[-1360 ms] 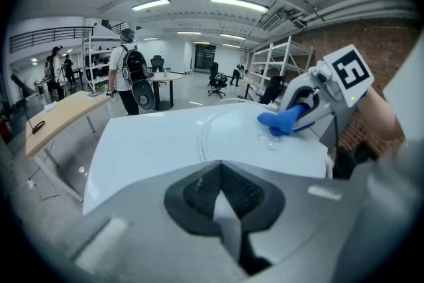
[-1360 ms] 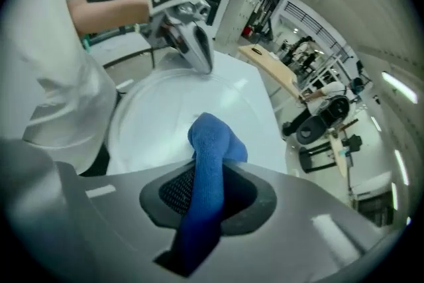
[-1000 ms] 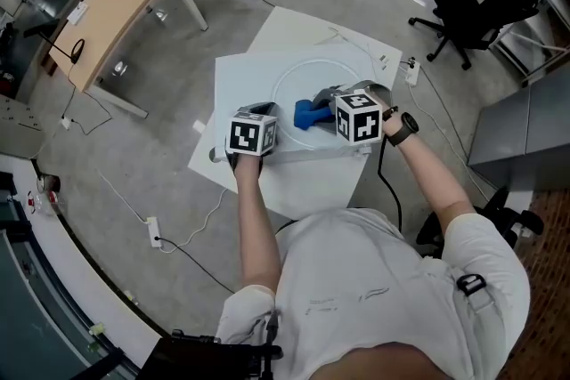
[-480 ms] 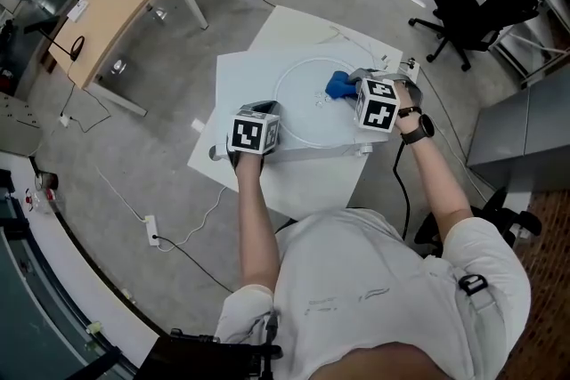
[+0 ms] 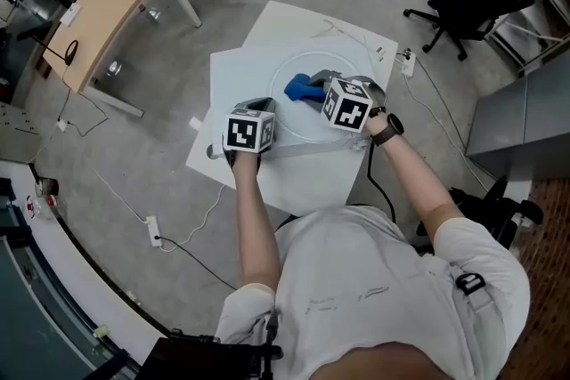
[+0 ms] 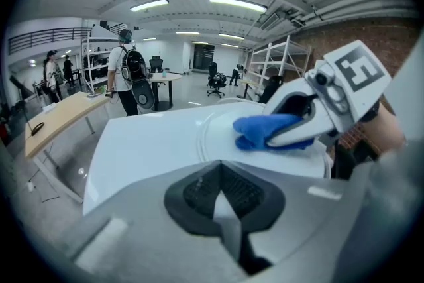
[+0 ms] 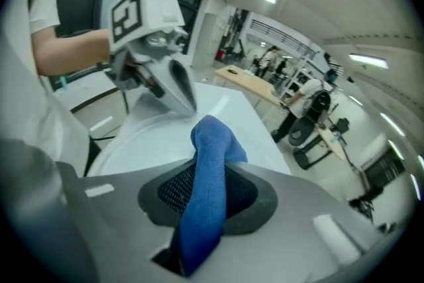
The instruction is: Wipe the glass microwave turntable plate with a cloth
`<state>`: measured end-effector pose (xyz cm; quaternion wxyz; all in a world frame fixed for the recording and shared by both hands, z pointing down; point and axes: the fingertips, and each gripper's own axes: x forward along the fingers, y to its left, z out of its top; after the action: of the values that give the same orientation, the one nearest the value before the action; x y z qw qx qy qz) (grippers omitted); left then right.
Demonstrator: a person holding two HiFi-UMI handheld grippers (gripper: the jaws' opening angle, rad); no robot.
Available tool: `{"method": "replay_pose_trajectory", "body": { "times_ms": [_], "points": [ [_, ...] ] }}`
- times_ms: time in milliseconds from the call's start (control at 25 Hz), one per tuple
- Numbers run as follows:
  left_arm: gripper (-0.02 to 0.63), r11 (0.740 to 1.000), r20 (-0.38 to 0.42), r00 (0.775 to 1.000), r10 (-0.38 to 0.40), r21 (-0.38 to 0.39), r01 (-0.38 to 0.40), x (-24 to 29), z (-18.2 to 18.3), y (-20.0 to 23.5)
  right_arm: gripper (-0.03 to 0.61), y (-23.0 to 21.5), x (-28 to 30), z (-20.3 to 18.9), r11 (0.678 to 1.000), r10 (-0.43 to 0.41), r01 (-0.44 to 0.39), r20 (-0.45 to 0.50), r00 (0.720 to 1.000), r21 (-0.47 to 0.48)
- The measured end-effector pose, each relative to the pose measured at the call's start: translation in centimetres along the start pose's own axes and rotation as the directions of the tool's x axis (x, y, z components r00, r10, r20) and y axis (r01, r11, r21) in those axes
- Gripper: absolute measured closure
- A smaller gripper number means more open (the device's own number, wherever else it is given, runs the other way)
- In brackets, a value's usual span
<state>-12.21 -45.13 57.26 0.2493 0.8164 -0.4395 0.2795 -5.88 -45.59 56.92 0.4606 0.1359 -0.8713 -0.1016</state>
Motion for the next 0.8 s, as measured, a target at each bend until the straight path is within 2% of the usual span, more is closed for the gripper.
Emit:
{"method": "replay_pose_trajectory", "body": {
  "times_ms": [80,160,200,280,360,440,560,680,800],
  "points": [
    [0.612,1.0,0.001,1.0,-0.021,0.004,0.021,0.4,-0.2,-0.5,0.486,-3.1,-0.5,-2.4,0.988,-0.147,0.15,-0.071,0.987,0.043],
    [0.612,1.0,0.0,1.0,-0.009,0.01,0.009,0.2,-0.2,-0.6,0.495,-4.1,-2.1,-5.5,0.973,-0.212,0.224,-0.171,0.962,0.05],
    [0.612,1.0,0.0,1.0,0.0,0.014,0.0,0.0,-0.1,-0.5,0.5,-3.8,-3.0,-6.6,0.974,-0.204,0.22,-0.208,0.957,0.06],
    [0.612,1.0,-0.001,1.0,0.004,0.012,-0.004,-0.1,-0.1,-0.4,0.502,-1.7,-4.3,-7.1,0.984,-0.127,0.151,-0.23,0.965,0.091],
    [0.612,1.0,-0.004,1.0,-0.003,0.004,0.003,-0.1,-0.3,-0.3,0.502,1.1,-4.5,-5.7,0.994,-0.031,0.051,-0.2,0.979,0.097],
    [0.612,1.0,-0.003,1.0,-0.01,0.006,0.01,-0.2,-0.2,-0.1,0.499,3.2,-3.6,-3.2,0.997,0.03,-0.019,-0.147,0.989,0.078],
    [0.612,0.999,-0.002,1.0,-0.019,0.027,0.019,-0.2,-0.3,-0.2,0.495,3.6,-1.3,-0.1,0.998,0.023,-0.019,-0.081,0.996,0.052],
    [0.612,0.997,0.003,1.0,-0.013,0.072,0.013,-0.1,-0.8,-0.4,0.491,0.7,0.0,-0.1,0.992,-0.089,0.096,-0.077,0.993,0.088],
    [0.612,0.996,-0.01,0.999,-0.041,0.079,0.041,-0.4,-0.5,-1.1,0.491,-3.8,-0.8,-3.4,0.952,-0.245,0.271,-0.176,0.954,0.141]
  ]
}}
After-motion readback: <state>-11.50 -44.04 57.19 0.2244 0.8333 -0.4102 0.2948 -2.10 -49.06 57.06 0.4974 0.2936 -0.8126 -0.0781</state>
